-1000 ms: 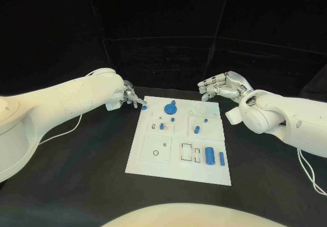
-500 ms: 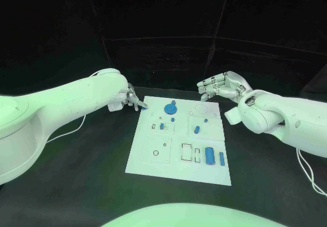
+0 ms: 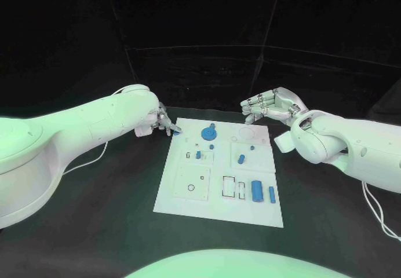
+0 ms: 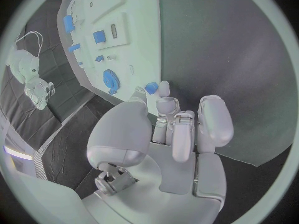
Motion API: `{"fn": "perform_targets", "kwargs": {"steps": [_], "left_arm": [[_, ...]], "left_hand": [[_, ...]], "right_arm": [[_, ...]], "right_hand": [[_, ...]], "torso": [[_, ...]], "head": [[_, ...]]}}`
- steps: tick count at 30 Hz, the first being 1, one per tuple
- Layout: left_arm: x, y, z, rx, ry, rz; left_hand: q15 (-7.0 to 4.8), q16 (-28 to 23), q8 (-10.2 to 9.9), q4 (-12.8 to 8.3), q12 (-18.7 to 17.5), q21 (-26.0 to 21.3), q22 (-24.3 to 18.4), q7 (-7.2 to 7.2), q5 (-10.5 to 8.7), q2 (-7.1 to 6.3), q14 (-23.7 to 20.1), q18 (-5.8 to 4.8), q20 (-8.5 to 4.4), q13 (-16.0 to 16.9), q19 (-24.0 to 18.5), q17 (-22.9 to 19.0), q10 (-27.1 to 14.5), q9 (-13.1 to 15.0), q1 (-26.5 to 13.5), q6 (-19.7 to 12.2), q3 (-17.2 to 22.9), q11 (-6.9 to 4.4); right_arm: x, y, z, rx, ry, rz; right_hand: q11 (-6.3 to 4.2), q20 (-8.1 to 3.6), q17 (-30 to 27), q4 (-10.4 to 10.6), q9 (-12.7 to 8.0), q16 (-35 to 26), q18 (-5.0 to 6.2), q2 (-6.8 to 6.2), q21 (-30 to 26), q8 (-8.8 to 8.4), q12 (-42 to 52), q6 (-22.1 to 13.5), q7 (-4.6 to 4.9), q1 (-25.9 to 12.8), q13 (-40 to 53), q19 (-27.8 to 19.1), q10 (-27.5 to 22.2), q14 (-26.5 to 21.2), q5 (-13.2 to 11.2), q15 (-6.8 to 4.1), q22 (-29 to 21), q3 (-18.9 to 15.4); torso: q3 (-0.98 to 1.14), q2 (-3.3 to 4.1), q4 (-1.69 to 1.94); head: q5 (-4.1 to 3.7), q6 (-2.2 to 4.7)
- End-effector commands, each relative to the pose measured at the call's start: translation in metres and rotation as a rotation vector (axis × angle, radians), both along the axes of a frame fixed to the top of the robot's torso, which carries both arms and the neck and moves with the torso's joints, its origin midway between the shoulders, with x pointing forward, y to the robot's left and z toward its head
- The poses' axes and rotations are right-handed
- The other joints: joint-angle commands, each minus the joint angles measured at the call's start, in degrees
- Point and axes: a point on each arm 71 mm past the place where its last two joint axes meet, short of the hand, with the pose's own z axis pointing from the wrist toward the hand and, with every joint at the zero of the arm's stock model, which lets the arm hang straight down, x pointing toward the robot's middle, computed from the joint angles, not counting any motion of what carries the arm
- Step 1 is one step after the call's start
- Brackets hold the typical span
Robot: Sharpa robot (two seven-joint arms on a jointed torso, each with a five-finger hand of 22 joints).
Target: Assemble the parts on the task board
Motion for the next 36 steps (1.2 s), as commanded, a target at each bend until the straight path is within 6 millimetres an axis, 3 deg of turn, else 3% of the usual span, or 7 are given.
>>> {"fn": "perform_targets", "kwargs": {"steps": [1, 12, 28, 36], "left_arm": [[0.002, -0.001, 0.001, -0.008, -0.009, 0.0], [0.002, -0.005, -0.002, -0.002, 0.014, -0.006], [0.001, -0.006, -0.01, 0.001, 0.041, -0.009], [0.002, -0.005, -0.01, -0.012, 0.03, -0.008]], "left_hand": [[-0.21, 0.4, 0.4, -0.1, 0.1, 0.0, 0.0, 0.06, 0.03, 0.24, 6.1, -0.76, -0.03, 0.0, 0.1, 15.1, -0.2, 0.1, 0.7, -0.5, -0.4, 0.09], [0.09, 0.4, 0.3, -0.8, -0.5, -0.6, -0.6, 0.55, 0.03, 0.83, 6.1, -0.61, 0.18, -1.0, -0.4, 15.1, -1.2, 0.5, 2.8, -2.1, -1.2, 0.49], [1.11, 0.2, -1.7, -1.8, -2.2, -2.4, -2.4, 1.95, 0.02, 1.94, 5.9, -0.22, 1.01, -3.7, -1.7, 14.7, -4.3, -0.2, 5.2, -5.2, -2.7, 1.71], [1.67, 0.1, -3.3, -2.7, -3.1, -2.9, -2.7, 2.68, 0.02, 3.1, 5.9, -0.13, 1.54, -4.9, -2.0, 14.4, -5.6, -1.1, 7.0, -6.3, -3.0, 2.37]], "right_arm": [[0.0, 0.001, 0.002, 0.004, -0.008, 0.006], [0.0, 0.003, 0.002, 0.005, -0.007, 0.011], [0.0, 0.003, 0.002, 0.005, -0.007, 0.012], [0.001, 0.003, 0.002, 0.005, -0.007, 0.012]], "right_hand": [[0.29, 0.01, -0.1, 0.3, 0.0, -0.4, 0.68, 0.22, -0.4, -0.33, -0.2, -0.3, 0.14, -0.2, -0.1, 0.6, 0.0, 0.3, 0.3, 0.16, 0.0, 0.2], [0.29, 0.01, -0.1, 0.3, 0.0, -0.4, 0.68, 0.22, -0.4, -0.33, -0.2, -0.3, 0.14, -0.2, -0.1, 0.6, 0.0, 0.3, 0.3, 0.16, 0.0, 0.2], [0.29, 0.01, -0.1, 0.3, 0.0, -0.4, 0.68, 0.34, -0.5, -0.32, -0.2, -0.3, 0.14, -0.2, -0.1, 0.6, 0.0, 0.4, 0.4, 0.16, -0.1, 0.3], [0.29, 0.01, -0.1, 0.3, 0.0, -0.4, 0.68, 0.34, -0.5, -0.32, -0.2, -0.3, 0.14, -0.2, -0.1, 0.6, 0.0, 0.4, 0.4, 0.16, -0.1, 0.3]], "torso": [[0.02, 0.04, 0.0], [0.0, -0.02, -0.02], [0.01, -0.02, 0.06], [0.01, -0.04, 0.09]], "head": [[-0.08, 0.0], [-0.04, -0.26], [-0.43, -0.36], [-0.43, -0.41]]}}
